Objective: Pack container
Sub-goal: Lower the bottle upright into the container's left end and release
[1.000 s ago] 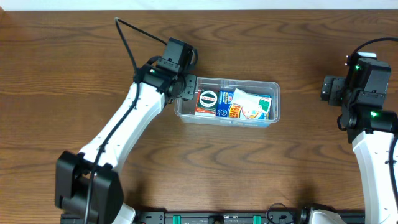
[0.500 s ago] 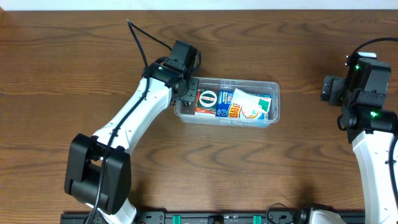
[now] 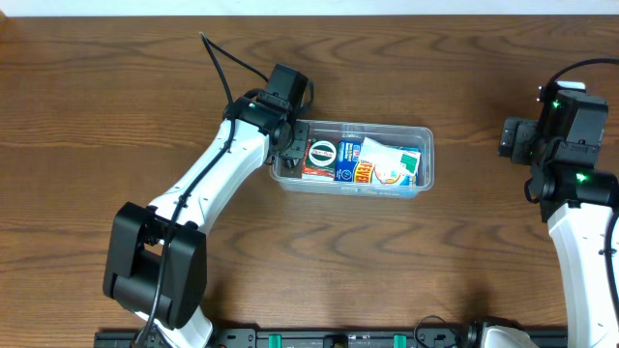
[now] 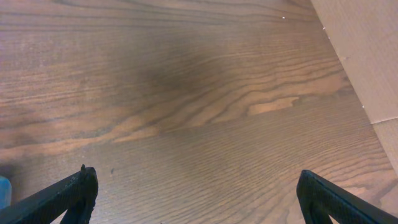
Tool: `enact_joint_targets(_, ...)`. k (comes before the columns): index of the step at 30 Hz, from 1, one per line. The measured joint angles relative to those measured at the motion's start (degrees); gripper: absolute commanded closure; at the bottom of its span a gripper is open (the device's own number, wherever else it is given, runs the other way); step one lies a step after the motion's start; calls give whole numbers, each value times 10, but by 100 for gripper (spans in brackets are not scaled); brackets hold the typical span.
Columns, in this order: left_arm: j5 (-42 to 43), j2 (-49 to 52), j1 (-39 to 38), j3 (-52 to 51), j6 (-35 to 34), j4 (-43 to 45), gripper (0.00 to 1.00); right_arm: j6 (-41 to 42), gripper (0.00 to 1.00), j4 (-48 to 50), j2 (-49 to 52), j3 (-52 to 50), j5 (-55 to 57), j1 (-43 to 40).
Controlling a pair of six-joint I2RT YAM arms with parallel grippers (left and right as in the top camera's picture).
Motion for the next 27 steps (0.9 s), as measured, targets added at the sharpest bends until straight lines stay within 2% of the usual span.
enact_joint_targets(3, 0, 0, 0, 0, -9, 0, 61, 0, 1, 0, 0, 0, 0, 0)
enact_joint_targets(6, 2, 0, 0, 0, -18, 2, 57, 0, 1, 0, 0, 0, 0, 0)
enact_joint_targets(9, 3, 0, 0, 0, -34, 3, 50, 0, 1, 0, 0, 0, 0, 0)
enact_joint_targets(12, 5, 0, 0, 0, -53, 4, 40, 0, 1, 0, 0, 0, 0, 0)
enact_joint_targets(16, 9, 0, -1, 0, -70, 2, 22, 0, 1, 0, 0, 0, 0, 0)
enact_joint_targets(23, 9, -40, -2, 0, -82, -8, 0, 0, 1, 0, 0, 0, 0, 0)
enact_joint_targets(27, 8, -113, -2, 0, -85, -18, 2, 0, 1, 0, 0, 0, 0, 0)
